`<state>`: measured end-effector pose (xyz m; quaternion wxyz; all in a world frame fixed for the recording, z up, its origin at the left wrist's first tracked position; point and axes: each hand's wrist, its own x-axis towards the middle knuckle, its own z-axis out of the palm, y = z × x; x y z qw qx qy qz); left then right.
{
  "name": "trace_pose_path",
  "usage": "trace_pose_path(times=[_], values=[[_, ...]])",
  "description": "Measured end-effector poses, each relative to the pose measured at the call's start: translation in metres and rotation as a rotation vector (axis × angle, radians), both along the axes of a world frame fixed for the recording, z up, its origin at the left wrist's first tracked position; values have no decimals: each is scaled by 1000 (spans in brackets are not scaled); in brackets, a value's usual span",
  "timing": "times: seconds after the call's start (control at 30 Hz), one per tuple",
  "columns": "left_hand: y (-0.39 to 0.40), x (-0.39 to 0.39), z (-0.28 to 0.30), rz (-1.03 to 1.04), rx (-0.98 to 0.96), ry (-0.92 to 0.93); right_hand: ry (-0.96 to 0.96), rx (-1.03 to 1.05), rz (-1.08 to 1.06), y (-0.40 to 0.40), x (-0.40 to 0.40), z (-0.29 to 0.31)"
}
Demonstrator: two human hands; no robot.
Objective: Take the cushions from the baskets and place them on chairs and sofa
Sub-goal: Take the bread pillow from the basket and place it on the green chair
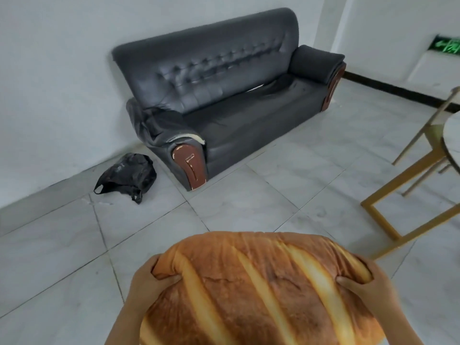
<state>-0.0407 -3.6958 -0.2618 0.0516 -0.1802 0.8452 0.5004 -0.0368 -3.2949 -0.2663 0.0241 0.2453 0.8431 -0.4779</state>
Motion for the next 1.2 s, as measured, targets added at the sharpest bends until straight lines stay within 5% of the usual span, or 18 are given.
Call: trace_pose_path(times=[0.37,0.63,0.9,1.2], values=[[62,-393,25,-331,-5,48,14,91,-319,40,-249,24],[203,-587,-8,-595,-24,-85,-131,74,-532,136,-363,-7],[365,-781,35,-639,-7,21,-40,82,-563,291,-541,38],[487,-947,3,-661,41,-119,-149,47,-573,396,-703,17]])
